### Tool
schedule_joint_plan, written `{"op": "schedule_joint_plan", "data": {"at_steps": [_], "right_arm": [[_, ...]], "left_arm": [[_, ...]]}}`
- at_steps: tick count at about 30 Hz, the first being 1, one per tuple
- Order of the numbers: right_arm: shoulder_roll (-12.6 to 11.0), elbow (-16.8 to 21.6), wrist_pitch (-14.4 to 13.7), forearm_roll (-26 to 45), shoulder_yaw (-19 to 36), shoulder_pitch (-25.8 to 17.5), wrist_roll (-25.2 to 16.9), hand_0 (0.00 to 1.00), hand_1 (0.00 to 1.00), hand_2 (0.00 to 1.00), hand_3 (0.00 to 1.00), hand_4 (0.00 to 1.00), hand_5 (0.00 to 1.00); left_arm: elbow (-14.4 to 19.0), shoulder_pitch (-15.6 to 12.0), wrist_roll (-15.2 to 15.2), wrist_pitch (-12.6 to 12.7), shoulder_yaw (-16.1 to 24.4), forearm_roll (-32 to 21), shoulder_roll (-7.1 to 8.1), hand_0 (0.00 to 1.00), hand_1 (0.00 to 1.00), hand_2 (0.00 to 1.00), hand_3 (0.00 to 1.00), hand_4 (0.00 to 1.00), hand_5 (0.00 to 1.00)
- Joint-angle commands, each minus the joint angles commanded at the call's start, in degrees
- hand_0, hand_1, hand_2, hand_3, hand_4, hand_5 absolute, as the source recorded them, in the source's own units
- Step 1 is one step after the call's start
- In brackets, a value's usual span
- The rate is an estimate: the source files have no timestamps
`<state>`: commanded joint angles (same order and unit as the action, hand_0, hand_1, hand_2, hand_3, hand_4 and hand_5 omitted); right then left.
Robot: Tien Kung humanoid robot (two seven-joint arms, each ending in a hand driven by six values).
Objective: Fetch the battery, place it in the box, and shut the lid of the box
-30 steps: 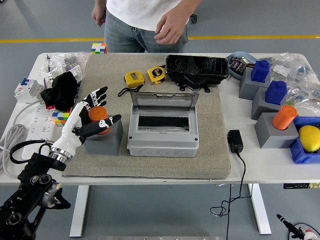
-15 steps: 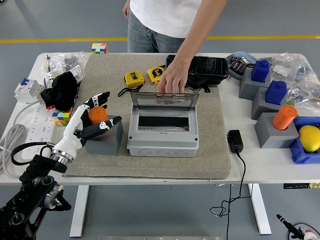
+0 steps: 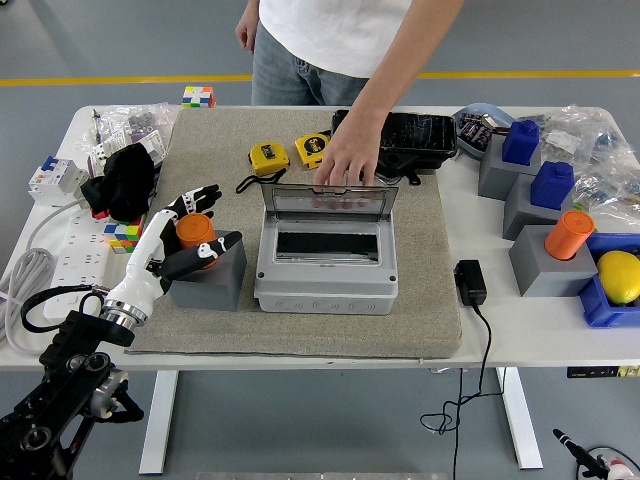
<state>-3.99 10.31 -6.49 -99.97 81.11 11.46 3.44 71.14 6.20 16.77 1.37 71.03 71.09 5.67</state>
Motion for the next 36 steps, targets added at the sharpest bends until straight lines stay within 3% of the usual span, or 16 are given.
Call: {"op": "schedule_joint_plan", "data": {"at_steps": [2,3,8,9,26,27,32,33,36], "right_arm": [[0.03,0.00,-0.01,0.04,-0.05,-0.02,-0.01,0.886,0.853,0.793,0.823,0.998,0.998],[0.05,0.00,-0.01,0.06,-0.07,-0.02,-0.02,0.887,0.852,0.793,0.822,0.998,0.998],[0.09,0.00,0.01,0.06,-0.04,-0.02,-0.03,0.887,0.852,0.793,0.822,0.998,0.998],[0.09,0.00,0.01,-0.06,0.10,-0.01,-0.01,0.887,0.853,0.794,0.822,0.998,0.998],[0.03,0.00,-0.01,-0.12,0.26,0.00,-0.04,0.887,0.854,0.794,0.822,0.998,0.998],[0.02,0.00,-0.03,-0.02,0.17,0.00,-0.06,0.887,0.854,0.794,0.822,0.998,0.998],[0.05,0.00,-0.06,0.15,0.07,0.00,-0.08,0.887,0.854,0.794,0.822,0.998,0.998],[0.07,0.00,-0.06,0.13,0.08,-0.01,-0.08,0.886,0.854,0.794,0.822,0.998,0.998],[0.06,0.00,-0.08,0.15,0.07,-0.03,-0.09,0.886,0.854,0.794,0.822,0.998,0.998]], "left_arm": [[0.02,-0.01,0.01,0.07,-0.03,0.03,0.01,0.850,0.902,0.846,0.828,0.998,0.254],[0.02,-0.01,-0.01,0.06,-0.03,0.06,0.02,0.713,0.829,0.822,0.815,0.998,0.257],[-0.12,-0.01,-0.06,0.09,-0.11,0.02,0.00,0.713,0.829,0.822,0.815,0.998,0.257],[-0.13,-0.03,-0.04,0.11,-0.18,-0.03,0.00,0.590,0.752,0.801,0.800,0.998,0.258],[-0.03,-0.02,0.11,0.88,-0.78,0.12,-0.06,0.490,0.700,0.774,0.772,0.998,0.250],[-0.02,-0.03,0.09,0.92,-0.79,0.26,-0.08,0.465,0.679,0.716,0.740,0.998,0.192],[0.10,-0.06,-0.10,1.47,-0.84,1.25,-0.01,0.465,0.679,0.716,0.740,0.998,0.192],[0.12,-0.08,-0.15,1.67,-0.84,1.44,-0.01,0.441,0.638,0.582,0.650,0.998,0.075],[0.09,-0.09,-0.28,2.21,-0.89,2.02,-0.03,0.441,0.638,0.582,0.650,0.998,0.075]]}}
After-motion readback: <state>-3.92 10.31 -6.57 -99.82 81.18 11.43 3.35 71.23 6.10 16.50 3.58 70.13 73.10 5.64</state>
